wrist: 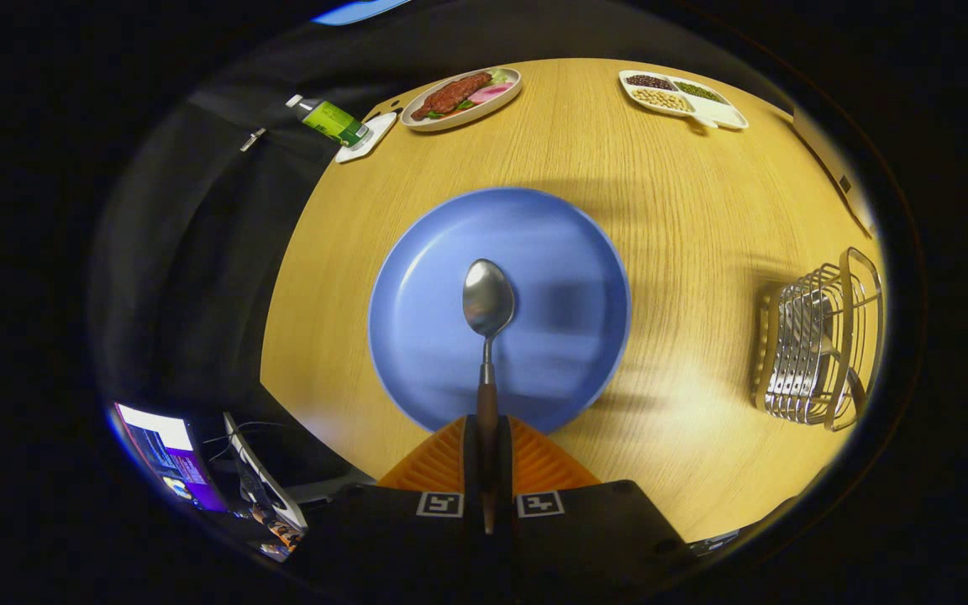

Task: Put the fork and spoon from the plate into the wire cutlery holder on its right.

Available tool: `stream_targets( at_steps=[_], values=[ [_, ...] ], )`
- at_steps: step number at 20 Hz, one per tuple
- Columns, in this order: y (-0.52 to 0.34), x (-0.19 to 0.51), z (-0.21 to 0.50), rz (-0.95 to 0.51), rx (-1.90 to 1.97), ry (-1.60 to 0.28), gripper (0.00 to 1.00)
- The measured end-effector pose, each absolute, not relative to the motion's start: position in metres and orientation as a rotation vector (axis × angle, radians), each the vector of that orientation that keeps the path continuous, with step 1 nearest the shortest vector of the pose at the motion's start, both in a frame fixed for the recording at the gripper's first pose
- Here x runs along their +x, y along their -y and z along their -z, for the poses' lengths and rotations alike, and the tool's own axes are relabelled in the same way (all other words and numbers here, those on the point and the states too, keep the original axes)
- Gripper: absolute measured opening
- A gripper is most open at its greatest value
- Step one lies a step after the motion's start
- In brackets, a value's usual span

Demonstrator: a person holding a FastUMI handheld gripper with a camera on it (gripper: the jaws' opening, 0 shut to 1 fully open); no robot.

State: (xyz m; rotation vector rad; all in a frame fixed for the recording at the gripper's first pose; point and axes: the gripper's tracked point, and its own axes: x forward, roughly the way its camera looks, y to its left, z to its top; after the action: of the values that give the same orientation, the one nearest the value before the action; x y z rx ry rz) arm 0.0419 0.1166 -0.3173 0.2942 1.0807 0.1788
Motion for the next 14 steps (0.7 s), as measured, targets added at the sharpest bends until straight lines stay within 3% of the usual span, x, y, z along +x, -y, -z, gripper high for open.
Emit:
stream_targets(
  at_steps=[7,14],
  values=[
    [-0.095,0.018,0.251,-0.22,0.313,-1.029,0.08],
    [-0.016,-0.025,0.193,-0.198,0.257,-1.058,0.08]
  ],
)
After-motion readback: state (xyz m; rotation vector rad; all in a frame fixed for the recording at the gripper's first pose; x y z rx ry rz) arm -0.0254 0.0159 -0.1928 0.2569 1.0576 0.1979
